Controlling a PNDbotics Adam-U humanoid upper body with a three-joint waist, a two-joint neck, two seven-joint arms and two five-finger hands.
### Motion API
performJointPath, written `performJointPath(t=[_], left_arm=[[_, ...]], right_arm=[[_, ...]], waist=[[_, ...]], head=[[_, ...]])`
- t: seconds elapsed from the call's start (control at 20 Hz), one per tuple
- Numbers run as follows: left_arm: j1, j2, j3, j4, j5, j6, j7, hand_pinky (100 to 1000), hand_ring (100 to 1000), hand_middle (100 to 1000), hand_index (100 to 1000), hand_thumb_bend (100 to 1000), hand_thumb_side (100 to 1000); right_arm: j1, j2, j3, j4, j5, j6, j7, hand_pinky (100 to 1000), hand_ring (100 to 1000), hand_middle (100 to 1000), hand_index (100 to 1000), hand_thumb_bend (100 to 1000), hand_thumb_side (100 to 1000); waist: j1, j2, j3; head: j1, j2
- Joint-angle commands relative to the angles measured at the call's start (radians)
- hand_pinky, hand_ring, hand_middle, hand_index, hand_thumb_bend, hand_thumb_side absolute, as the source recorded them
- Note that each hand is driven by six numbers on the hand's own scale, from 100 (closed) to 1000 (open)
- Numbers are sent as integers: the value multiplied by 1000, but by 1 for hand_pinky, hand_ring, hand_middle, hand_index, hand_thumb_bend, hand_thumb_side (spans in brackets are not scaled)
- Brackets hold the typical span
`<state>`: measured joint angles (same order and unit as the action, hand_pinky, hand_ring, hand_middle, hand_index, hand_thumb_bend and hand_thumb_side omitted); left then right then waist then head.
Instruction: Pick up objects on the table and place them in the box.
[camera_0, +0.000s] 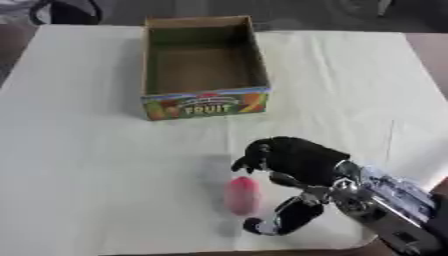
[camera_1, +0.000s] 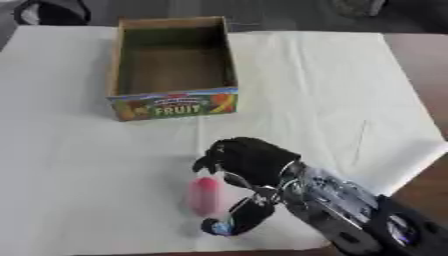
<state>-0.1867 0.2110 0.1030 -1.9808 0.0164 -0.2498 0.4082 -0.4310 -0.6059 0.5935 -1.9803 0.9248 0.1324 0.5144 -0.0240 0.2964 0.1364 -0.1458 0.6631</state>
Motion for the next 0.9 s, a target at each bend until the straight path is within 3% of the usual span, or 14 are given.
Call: performJointPath(t=[0.05,0.45,0.9], left_arm=[[-11,16,0,-19,4,-1,-6,599,609,592,769,100,664],[-14,13,-3,-19,5,-1,-10,598,609,592,768,100,664],[-14,13,-2,-19,4,-1,-12,598,610,592,767,100,664]], right_arm=[[-6,1,0,-20,38,20,-1,799,868,628,855,491,525],[5,16,5,-20,109,68,4,803,870,630,850,487,512],[-1,7,-7,-20,131,86,27,808,873,633,837,484,483]], waist=[[2,-12,2],[4,-6,10],[2,-7,9]], head=[[-6,-15],[-12,-23],[-11,-28]])
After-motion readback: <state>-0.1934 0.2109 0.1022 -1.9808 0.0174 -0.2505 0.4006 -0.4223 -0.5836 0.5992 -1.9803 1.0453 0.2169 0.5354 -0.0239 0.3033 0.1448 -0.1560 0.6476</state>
